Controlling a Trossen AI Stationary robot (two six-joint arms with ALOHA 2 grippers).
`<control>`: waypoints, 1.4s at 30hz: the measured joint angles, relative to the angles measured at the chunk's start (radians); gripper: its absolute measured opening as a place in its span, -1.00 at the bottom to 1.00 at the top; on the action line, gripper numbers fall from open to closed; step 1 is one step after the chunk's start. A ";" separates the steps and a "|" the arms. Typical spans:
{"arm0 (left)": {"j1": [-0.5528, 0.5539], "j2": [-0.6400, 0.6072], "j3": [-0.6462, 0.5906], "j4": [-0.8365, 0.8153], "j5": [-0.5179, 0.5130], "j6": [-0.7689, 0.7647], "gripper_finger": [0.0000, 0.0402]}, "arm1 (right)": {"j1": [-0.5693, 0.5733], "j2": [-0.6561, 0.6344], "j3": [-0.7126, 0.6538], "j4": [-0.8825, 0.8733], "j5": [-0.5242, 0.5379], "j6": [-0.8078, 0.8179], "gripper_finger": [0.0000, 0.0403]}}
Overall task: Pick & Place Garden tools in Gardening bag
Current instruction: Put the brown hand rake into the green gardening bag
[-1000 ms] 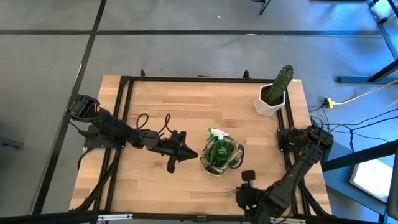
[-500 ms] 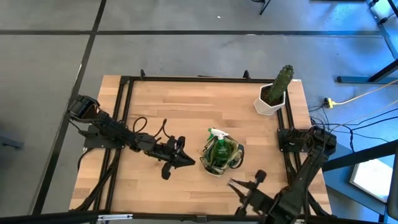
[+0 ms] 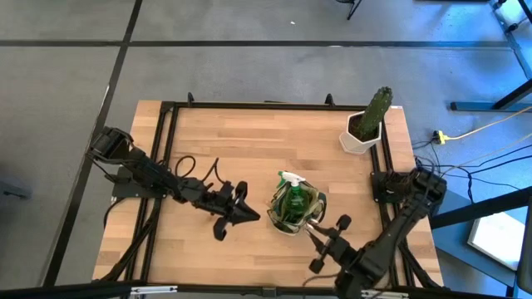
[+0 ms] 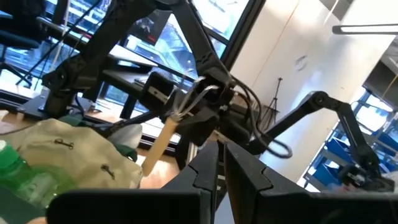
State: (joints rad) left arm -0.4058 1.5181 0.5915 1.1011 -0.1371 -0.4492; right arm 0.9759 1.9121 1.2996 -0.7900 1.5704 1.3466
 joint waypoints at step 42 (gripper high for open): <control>0.008 0.000 0.002 -0.119 -0.022 0.032 -0.90 | -0.138 0.028 -0.022 0.072 0.003 0.009 -0.71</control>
State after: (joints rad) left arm -0.3973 1.5181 0.5937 0.9821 -0.1594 -0.4174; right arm 0.8375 1.9404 1.2774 -0.7182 1.5738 1.3554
